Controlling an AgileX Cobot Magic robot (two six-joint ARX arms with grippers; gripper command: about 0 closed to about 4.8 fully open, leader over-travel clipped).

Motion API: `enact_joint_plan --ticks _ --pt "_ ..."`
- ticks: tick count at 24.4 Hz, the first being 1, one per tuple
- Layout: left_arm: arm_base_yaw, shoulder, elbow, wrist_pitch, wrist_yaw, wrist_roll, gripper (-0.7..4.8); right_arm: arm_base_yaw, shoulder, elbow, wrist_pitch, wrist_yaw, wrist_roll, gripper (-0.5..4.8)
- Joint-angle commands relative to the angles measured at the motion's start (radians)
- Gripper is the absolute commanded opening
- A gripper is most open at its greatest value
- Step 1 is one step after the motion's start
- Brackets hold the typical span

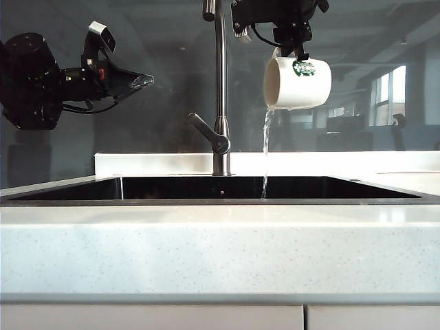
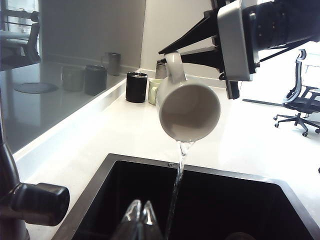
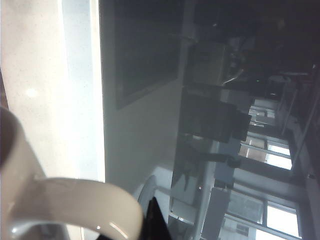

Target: Pick up the mug next to the sink, go to the faucet to get some water, pour the water into the sink, and finally put the mug back to its place.

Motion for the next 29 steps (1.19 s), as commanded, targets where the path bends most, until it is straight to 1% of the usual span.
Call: enact_joint_plan --ticks 1,13,18,29 --pt "-0.002 -0.005 0.003 0.044 -0.001 -0.008 -0.04 0.001 -0.024 0.015 0.055 0.014 -0.009 -0.08" --pt "-0.002 -0.005 0.003 0.044 -0.002 -0.01 -0.04 0.002 -0.024 0.015 0.054 0.014 -0.039 -0.08" --pt "-0.002 -0.005 0.003 0.044 -0.003 -0.01 -0.04 0.01 -0.024 0.015 0.057 0.013 -0.114 -0.08" --pt "-0.002 -0.005 0.003 0.044 -0.003 -0.01 -0.04 0.013 -0.024 0.015 0.077 0.014 -0.116 -0.08"
